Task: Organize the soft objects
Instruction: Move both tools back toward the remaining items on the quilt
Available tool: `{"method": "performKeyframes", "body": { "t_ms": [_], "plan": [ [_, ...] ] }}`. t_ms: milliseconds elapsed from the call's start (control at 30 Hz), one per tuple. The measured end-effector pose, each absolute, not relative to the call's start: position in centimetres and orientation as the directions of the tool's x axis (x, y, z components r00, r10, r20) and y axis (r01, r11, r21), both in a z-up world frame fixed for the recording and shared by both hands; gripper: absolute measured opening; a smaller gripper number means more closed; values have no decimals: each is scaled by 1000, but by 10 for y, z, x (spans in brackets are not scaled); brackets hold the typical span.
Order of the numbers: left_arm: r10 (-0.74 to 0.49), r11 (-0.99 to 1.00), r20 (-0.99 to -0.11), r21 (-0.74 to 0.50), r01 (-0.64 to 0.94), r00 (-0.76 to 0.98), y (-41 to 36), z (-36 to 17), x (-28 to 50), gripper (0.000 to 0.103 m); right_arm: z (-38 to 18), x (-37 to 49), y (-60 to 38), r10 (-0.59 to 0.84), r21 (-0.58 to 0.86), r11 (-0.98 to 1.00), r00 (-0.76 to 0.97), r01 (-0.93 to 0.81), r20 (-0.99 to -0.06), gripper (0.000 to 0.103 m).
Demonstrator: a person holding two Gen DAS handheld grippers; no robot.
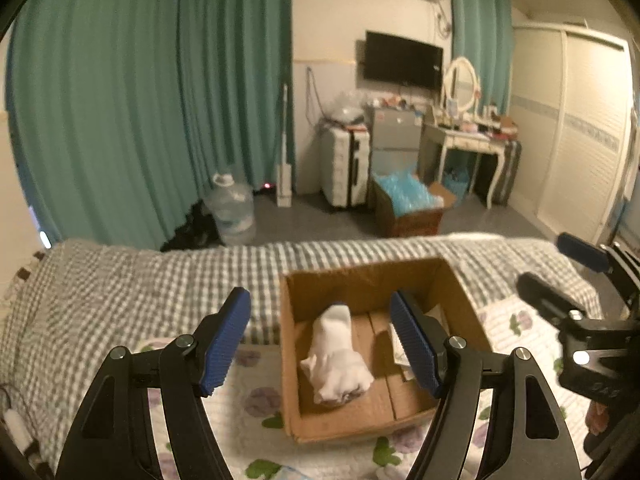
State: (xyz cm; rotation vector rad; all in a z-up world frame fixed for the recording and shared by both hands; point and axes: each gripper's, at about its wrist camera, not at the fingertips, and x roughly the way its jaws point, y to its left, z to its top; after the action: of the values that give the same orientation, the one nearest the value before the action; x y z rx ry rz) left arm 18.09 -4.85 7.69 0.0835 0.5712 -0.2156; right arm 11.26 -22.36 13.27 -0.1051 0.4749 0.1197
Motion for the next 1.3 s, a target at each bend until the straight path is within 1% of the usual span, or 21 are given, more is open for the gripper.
{"method": "performKeyframes", "body": {
  "t_ms": [33, 167, 233, 367, 467, 533, 600, 667, 833, 867, 1000, 1133, 1300],
  "plan": [
    [-173, 976, -535, 17, 215, 827, -45, 82, 176, 73, 140, 106, -225, 92, -65, 989, 888, -135, -450, 84],
    [-156, 981, -488, 21, 190, 859, -37, 106, 152, 73, 167, 80, -222, 91, -56, 991, 908, -125, -410, 88],
    [-155, 983, -466, 17, 184, 871, -33, 116, 141, 73, 178, 67, -222, 87, -63, 991, 917, -120, -388, 94],
    [-159, 985, -445, -7, 174, 881, -25, 129, 123, 73, 194, 41, -220, 88, -60, 991, 929, -117, -358, 96],
    [-122, 991, -429, -2, 134, 895, -18, 133, 109, 73, 202, 25, -218, 91, -65, 991, 938, -119, -333, 97],
    [-81, 995, -417, 12, 95, 905, -15, 135, 98, 73, 206, 15, -220, 86, -77, 990, 944, -116, -317, 100],
    [-76, 996, -405, 16, 90, 911, -14, 137, 93, 73, 210, 5, -223, 83, -86, 990, 950, -114, -299, 103],
    [-75, 996, -398, 13, 87, 914, -10, 138, 86, 73, 213, -5, -223, 85, -90, 989, 955, -115, -285, 103],
    [-71, 997, -391, 9, 81, 918, -3, 136, 78, 73, 212, -21, -224, 88, -86, 990, 955, -116, -283, 103],
    [-95, 995, -396, -14, 98, 913, -4, 135, 75, 73, 211, -23, -226, 86, -84, 990, 955, -114, -283, 103],
    [-68, 997, -395, 2, 75, 916, 1, 126, 73, 73, 203, -26, -231, 81, -76, 991, 953, -107, -293, 103],
    [-67, 997, -418, -2, 73, 906, 4, 111, 79, 73, 191, -24, -233, 84, -78, 991, 950, -112, -301, 103],
    [-50, 998, -466, 16, 64, 884, 5, 87, 84, 73, 169, -16, -226, 92, -100, 986, 935, -134, -341, 103]
  ]
}}
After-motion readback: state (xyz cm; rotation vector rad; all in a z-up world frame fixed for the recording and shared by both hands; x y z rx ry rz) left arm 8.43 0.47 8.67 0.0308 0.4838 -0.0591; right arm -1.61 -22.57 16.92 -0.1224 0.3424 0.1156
